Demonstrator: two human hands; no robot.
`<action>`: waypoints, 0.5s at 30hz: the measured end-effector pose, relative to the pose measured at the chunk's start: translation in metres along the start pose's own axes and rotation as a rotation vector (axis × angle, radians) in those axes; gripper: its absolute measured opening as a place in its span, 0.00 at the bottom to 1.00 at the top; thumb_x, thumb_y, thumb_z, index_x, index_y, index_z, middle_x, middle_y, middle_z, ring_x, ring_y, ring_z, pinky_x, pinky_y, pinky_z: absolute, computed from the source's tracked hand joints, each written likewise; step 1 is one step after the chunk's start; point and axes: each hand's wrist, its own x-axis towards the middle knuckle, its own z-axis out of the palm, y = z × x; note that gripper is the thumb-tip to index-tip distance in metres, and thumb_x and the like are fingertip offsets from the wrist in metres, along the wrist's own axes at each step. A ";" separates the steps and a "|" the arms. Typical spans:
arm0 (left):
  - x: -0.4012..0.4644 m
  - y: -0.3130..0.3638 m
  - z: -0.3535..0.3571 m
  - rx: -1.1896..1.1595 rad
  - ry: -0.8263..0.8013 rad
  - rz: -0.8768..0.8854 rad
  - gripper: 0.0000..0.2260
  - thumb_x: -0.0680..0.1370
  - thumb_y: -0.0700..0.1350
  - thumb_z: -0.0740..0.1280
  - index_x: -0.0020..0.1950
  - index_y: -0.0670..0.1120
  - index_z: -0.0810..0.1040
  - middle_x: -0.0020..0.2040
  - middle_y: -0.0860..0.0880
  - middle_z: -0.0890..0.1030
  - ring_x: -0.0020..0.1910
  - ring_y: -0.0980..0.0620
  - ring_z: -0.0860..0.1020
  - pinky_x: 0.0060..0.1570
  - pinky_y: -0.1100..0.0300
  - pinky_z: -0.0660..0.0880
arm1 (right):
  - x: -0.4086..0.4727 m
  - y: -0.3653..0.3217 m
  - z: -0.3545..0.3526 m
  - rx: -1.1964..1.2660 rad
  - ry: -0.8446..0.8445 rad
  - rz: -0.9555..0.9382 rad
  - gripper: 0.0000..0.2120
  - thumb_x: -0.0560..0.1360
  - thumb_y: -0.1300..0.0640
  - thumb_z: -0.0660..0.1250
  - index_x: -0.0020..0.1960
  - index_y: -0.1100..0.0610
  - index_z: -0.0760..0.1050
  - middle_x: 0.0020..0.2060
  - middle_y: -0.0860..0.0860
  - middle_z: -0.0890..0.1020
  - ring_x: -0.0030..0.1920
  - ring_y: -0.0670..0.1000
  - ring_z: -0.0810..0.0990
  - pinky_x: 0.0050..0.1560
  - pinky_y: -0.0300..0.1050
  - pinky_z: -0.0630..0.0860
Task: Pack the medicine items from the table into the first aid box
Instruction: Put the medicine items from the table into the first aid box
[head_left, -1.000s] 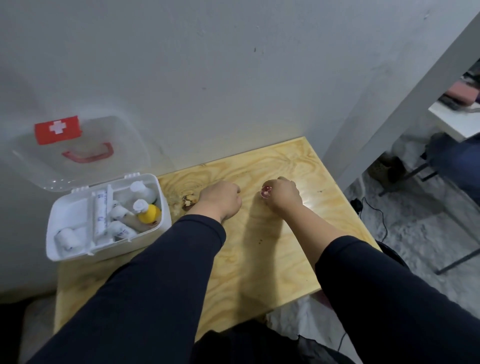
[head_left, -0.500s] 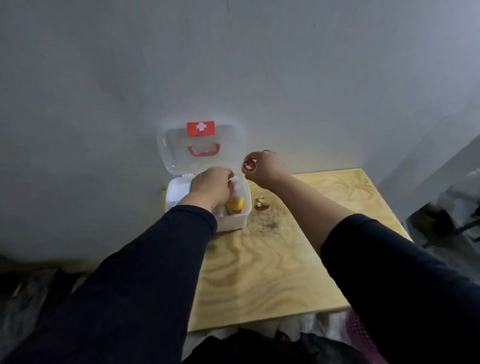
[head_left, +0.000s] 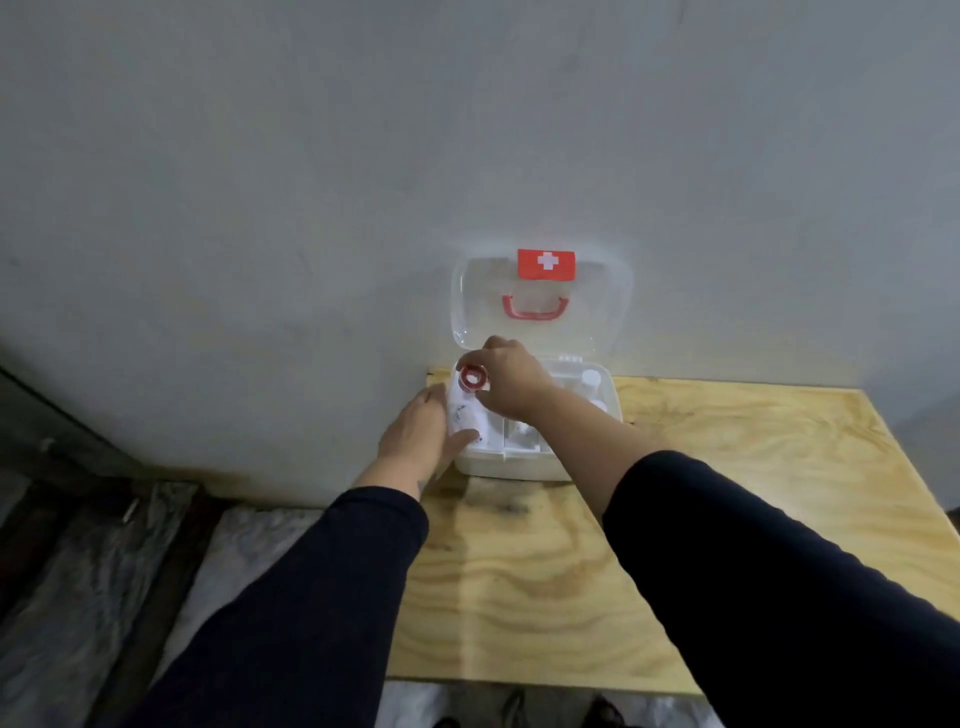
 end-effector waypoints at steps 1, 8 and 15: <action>0.000 0.000 0.002 0.005 -0.007 0.007 0.24 0.76 0.55 0.68 0.69 0.50 0.69 0.65 0.48 0.75 0.61 0.45 0.75 0.57 0.49 0.74 | 0.001 0.002 0.002 -0.013 -0.009 -0.006 0.20 0.74 0.65 0.64 0.63 0.50 0.76 0.57 0.56 0.75 0.59 0.59 0.73 0.60 0.47 0.72; 0.001 -0.006 0.006 -0.010 -0.010 0.044 0.22 0.77 0.56 0.66 0.69 0.50 0.69 0.64 0.49 0.76 0.61 0.46 0.75 0.54 0.52 0.74 | 0.011 0.003 0.013 -0.044 -0.080 0.012 0.22 0.74 0.65 0.64 0.65 0.50 0.74 0.59 0.56 0.73 0.63 0.57 0.70 0.61 0.48 0.72; 0.000 -0.005 0.006 0.016 -0.021 0.031 0.22 0.78 0.55 0.65 0.70 0.50 0.68 0.64 0.48 0.75 0.60 0.45 0.75 0.55 0.52 0.74 | 0.008 0.005 0.009 -0.040 -0.061 0.004 0.22 0.74 0.64 0.65 0.66 0.50 0.73 0.61 0.55 0.72 0.64 0.56 0.68 0.63 0.50 0.72</action>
